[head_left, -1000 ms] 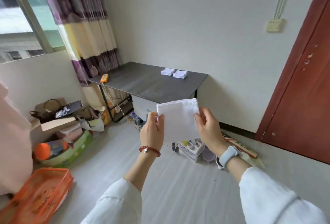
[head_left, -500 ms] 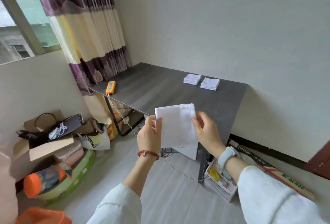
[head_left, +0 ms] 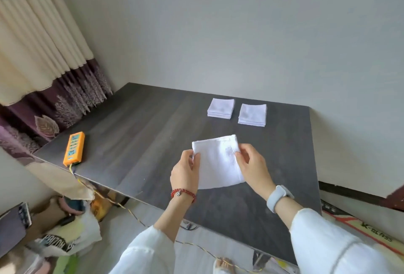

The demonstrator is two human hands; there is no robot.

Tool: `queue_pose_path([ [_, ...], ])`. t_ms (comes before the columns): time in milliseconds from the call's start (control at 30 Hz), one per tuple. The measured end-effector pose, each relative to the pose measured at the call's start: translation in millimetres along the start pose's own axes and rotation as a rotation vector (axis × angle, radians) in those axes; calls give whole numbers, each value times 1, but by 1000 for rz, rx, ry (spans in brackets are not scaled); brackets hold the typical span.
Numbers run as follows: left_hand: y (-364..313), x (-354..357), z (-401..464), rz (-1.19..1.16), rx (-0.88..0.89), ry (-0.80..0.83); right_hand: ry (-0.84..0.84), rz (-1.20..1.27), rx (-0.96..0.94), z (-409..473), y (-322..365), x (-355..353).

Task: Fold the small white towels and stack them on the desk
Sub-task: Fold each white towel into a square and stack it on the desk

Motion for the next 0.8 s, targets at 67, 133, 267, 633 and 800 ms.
queue_pose_path([
  [67, -8, 24, 55, 32, -17, 45, 14, -12, 50, 45, -27, 18],
  [133, -18, 48, 103, 52, -22, 102, 29, -36, 102, 84, -50, 32],
  [267, -33, 94, 180, 98, -31, 200, 21, -66, 212, 147, -90, 48],
  [633, -67, 223, 366, 64, -56, 384, -97, -183, 352, 318, -194, 78],
  [800, -66, 271, 417, 33, -80, 405, -149, -165, 412, 359, -237, 89],
])
Point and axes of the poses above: each hand's wrist, its own z-axis towards the middle knuckle, its own x-axis out of the palm, y = z × x, the point moved 7 cm from there along z, towards the middle knuckle, and after that the axes turned 11 degrees about -x, right-handed, at the moved point
